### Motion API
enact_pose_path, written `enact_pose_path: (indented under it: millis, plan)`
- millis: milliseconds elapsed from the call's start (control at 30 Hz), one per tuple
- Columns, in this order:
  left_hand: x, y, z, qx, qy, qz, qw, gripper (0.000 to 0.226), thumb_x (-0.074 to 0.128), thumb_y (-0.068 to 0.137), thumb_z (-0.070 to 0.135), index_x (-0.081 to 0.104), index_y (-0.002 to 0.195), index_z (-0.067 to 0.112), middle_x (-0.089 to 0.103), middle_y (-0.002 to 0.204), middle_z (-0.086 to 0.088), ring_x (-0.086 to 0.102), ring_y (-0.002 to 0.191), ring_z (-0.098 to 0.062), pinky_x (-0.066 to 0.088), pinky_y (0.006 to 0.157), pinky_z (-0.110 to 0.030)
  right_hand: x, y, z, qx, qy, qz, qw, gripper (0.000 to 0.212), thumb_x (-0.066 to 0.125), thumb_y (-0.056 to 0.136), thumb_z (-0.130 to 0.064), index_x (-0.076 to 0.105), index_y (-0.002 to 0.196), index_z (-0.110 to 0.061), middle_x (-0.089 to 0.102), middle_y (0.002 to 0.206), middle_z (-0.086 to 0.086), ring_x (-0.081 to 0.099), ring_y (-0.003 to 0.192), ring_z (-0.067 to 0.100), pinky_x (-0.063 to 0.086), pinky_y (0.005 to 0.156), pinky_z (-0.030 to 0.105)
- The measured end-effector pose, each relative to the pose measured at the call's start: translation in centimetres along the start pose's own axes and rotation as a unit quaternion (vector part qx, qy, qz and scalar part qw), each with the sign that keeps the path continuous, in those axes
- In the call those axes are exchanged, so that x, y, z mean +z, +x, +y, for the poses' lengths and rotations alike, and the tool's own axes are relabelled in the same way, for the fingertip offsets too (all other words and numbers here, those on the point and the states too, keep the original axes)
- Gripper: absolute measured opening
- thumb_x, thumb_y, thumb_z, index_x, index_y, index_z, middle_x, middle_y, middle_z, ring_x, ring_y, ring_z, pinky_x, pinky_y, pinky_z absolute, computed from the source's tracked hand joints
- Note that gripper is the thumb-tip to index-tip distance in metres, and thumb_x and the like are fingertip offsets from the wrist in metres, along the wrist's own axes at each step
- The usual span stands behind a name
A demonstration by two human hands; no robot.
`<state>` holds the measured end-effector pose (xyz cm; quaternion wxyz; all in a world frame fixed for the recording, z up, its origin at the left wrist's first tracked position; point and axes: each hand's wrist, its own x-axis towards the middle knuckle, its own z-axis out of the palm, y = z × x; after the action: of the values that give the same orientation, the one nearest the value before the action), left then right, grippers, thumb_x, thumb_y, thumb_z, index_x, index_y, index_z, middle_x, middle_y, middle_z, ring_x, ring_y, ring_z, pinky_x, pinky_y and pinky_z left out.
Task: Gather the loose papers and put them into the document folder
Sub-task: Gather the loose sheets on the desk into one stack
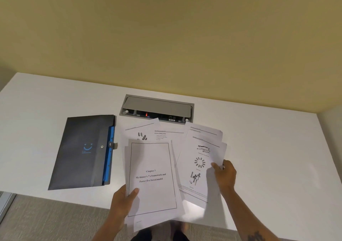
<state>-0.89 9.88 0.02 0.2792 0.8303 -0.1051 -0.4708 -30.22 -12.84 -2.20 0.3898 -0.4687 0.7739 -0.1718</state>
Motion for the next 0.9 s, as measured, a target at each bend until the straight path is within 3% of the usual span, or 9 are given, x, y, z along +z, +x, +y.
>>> enact_pose_path:
  millis: [100,233,300,467,533,700,767,833,900]
  plan:
    - [0.0,0.0,0.0,-0.003,-0.006,0.005,1.0,0.038,0.066,0.094,0.035,0.058,0.127,0.017,0.069,0.116,-0.008,0.064,0.104,-0.03,0.053,0.1,-0.055,-1.5,0.1,0.1,-0.047,0.007,0.021,0.999,0.024,0.08,0.094,-0.013,0.07,0.098,0.008,0.071,0.095,0.024,0.067,0.09,0.041,0.05,0.077,0.042]
    - [-0.2,-0.2,0.2,0.012,-0.023,0.003,1.0,0.038,0.065,0.095,0.033,0.059,0.128,0.014,0.07,0.117,-0.011,0.065,0.106,-0.034,0.053,0.099,-0.057,-5.5,0.1,-0.3,-0.145,-0.016,0.056,0.988,0.039,0.077,0.097,-0.015,0.051,0.071,-0.002,0.049,0.059,0.012,0.043,0.057,0.025,0.035,0.052,0.034]
    - [-0.4,-0.3,0.3,0.019,-0.039,0.003,0.999,0.036,0.065,0.095,0.032,0.061,0.126,0.015,0.071,0.113,-0.009,0.066,0.103,-0.033,0.055,0.096,-0.055,-8.1,-0.1,-0.9,-0.173,-0.022,0.073,0.982,0.044,0.076,0.097,-0.018,0.045,0.069,-0.007,0.045,0.056,0.011,0.035,0.052,0.02,0.029,0.047,0.022]
    - [-0.9,-0.4,0.6,0.02,-0.09,-0.001,0.996,0.025,0.068,0.093,0.033,0.063,0.117,0.026,0.072,0.11,-0.001,0.067,0.1,-0.025,0.055,0.091,-0.05,-13.8,-0.4,-2.4,-0.177,0.001,0.097,0.98,0.037,0.077,0.098,-0.022,0.054,0.075,-0.003,0.061,0.072,0.028,0.043,0.058,0.027,0.031,0.049,0.024]
    - [-1.1,-0.1,0.6,0.021,-0.1,-0.002,0.995,0.02,0.069,0.092,0.034,0.063,0.112,0.031,0.073,0.109,0.001,0.067,0.099,-0.023,0.054,0.086,-0.046,-15.4,-0.6,-2.9,-0.186,0.002,0.11,0.976,0.034,0.076,0.098,-0.023,0.057,0.076,-0.006,0.065,0.072,0.022,0.049,0.059,0.029,0.038,0.051,0.026]
    - [-1.7,0.3,1.0,0.022,-0.127,-0.011,0.992,0.023,0.073,0.09,0.033,0.065,0.112,0.031,0.075,0.103,0.006,0.07,0.096,-0.019,0.054,0.068,-0.032,-19.8,-1.5,-4.3,-0.192,0.024,0.157,0.969,0.025,0.078,0.094,-0.033,0.064,0.087,-0.014,0.069,0.073,-0.003,0.061,0.065,0.021,0.044,0.054,0.004]
    - [-2.0,0.5,1.2,0.021,-0.146,-0.02,0.989,0.025,0.074,0.089,0.031,0.068,0.112,0.03,0.079,0.101,0.005,0.072,0.096,-0.02,0.056,0.068,-0.032,-21.6,-1.8,-4.9,-0.184,0.05,0.159,0.969,0.024,0.077,0.09,-0.043,0.069,0.095,-0.022,0.075,0.08,-0.007,0.066,0.069,0.024,0.047,0.052,0.005]
    - [-2.2,0.4,1.6,0.024,-0.16,-0.031,0.986,0.023,0.076,0.088,0.03,0.07,0.11,0.031,0.081,0.101,0.006,0.075,0.095,-0.019,0.058,0.068,-0.031,-22.9,-1.8,-5.0,-0.178,0.088,0.154,0.968,0.031,0.079,0.086,-0.052,0.073,0.101,-0.026,0.078,0.089,-0.012,0.07,0.072,0.025,0.054,0.052,0.019]
    - [-2.4,0.2,2.2,0.029,-0.171,-0.043,0.984,0.024,0.076,0.087,0.03,0.07,0.11,0.032,0.081,0.102,0.008,0.076,0.095,-0.019,0.06,0.068,-0.031,-23.8,-1.9,-4.9,-0.165,0.134,0.13,0.968,0.047,0.083,0.081,-0.061,0.072,0.101,-0.02,0.077,0.089,0.003,0.069,0.071,0.023,0.057,0.054,0.028]
